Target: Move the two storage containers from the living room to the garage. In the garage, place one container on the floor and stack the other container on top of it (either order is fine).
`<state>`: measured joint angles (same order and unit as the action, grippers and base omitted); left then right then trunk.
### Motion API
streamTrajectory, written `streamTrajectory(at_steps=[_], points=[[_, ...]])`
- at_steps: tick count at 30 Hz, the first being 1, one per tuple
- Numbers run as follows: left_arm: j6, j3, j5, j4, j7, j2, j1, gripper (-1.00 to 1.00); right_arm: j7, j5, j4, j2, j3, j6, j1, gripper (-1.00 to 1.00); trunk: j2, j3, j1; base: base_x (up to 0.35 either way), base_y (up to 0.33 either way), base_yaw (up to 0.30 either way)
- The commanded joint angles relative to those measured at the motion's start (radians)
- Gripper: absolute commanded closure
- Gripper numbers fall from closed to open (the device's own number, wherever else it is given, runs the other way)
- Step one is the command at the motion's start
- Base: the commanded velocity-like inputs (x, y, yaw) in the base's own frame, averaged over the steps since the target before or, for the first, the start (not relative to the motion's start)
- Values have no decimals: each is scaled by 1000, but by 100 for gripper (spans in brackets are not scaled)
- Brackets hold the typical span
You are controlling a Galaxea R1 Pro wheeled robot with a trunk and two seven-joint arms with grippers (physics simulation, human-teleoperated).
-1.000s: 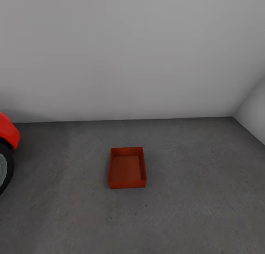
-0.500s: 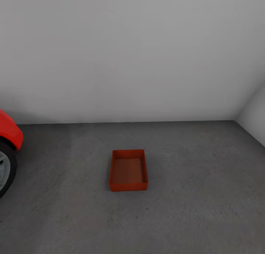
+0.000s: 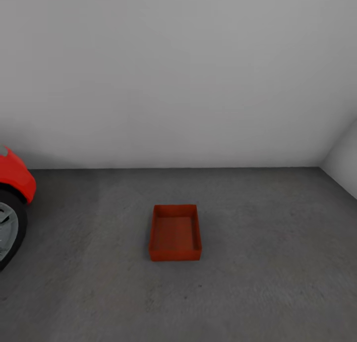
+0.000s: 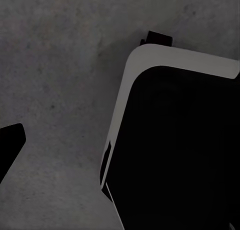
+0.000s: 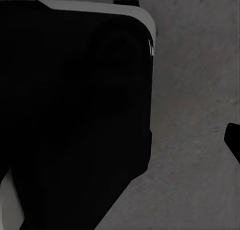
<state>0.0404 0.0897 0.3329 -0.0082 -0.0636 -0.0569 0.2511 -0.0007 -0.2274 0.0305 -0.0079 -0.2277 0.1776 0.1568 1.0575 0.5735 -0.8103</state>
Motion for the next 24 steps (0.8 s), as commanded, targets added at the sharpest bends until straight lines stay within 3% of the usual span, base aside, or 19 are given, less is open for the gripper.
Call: streamTrajectory(at_steps=[1, 24], points=[[3, 8, 8, 1, -2, 0, 0, -100, -1, -9, 3, 0, -9, 6, 1, -100, 0, -1, 0, 0, 0, 64], [3, 8, 8, 1, -2, 0, 0, -100, -33, -9, 3, -1, -9, 12, -3, -100, 0, -38, 0, 0, 0, 66]])
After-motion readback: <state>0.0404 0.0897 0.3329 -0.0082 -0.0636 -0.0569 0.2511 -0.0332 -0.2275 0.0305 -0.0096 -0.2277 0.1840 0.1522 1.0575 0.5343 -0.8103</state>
